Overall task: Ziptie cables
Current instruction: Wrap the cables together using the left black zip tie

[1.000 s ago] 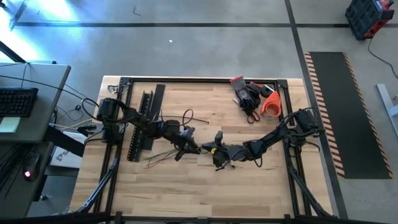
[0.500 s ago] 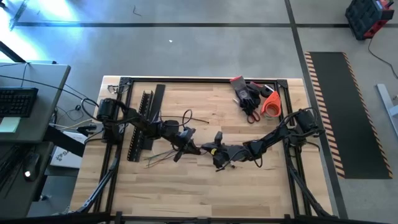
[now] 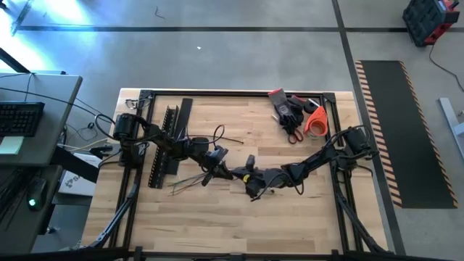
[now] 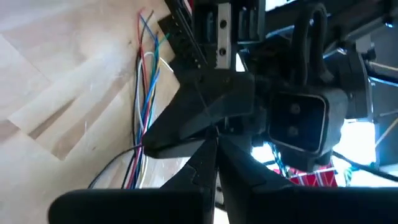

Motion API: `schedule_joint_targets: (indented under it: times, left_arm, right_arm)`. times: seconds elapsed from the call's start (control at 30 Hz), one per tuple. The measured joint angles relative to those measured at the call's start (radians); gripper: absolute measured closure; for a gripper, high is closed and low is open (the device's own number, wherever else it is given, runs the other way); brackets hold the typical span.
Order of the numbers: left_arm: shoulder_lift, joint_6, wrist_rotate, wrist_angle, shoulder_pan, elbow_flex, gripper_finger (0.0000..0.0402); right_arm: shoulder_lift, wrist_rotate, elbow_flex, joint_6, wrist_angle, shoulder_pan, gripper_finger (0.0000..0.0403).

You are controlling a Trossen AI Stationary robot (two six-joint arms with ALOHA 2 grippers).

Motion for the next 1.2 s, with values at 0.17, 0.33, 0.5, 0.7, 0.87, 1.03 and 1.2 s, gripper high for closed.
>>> schedule_joint_targets:
  times: [0.17, 0.33, 0.5, 0.7, 0.87, 1.03, 1.2]
  left_arm:
    - [0.0, -0.001, -0.004, -0.001, 0.0, 0.0, 0.0402]
    - [0.0, -0.013, -0.017, -0.001, 0.0, 0.0, 0.0401]
    - [0.001, -0.019, -0.02, -0.004, -0.002, 0.0, 0.0401]
    - [0.001, -0.028, -0.021, -0.004, -0.01, 0.0, 0.0401]
    - [0.001, -0.045, -0.036, -0.002, -0.011, 0.0, 0.0401]
    - [0.002, -0.046, -0.059, -0.003, -0.01, 0.0, 0.0401]
    - [0.002, -0.072, -0.096, -0.003, -0.013, 0.0, 0.0401]
  right_arm:
    - [0.0, 0.011, 0.005, 0.051, -0.02, -0.005, 0.0403]
    - [0.0, 0.069, 0.005, 0.179, -0.051, -0.017, 0.0395]
    - [0.0, 0.088, 0.005, 0.262, -0.079, -0.018, 0.0343]
    - [-0.004, 0.079, 0.005, 0.281, -0.107, 0.004, 0.0261]
    - [-0.036, 0.056, 0.004, 0.352, -0.115, 0.003, 0.0237]
    - [-0.128, -0.06, -0.068, 0.433, -0.132, -0.017, 0.0242]
    - [-0.198, -0.14, -0.157, 0.553, -0.125, -0.06, 0.0246]
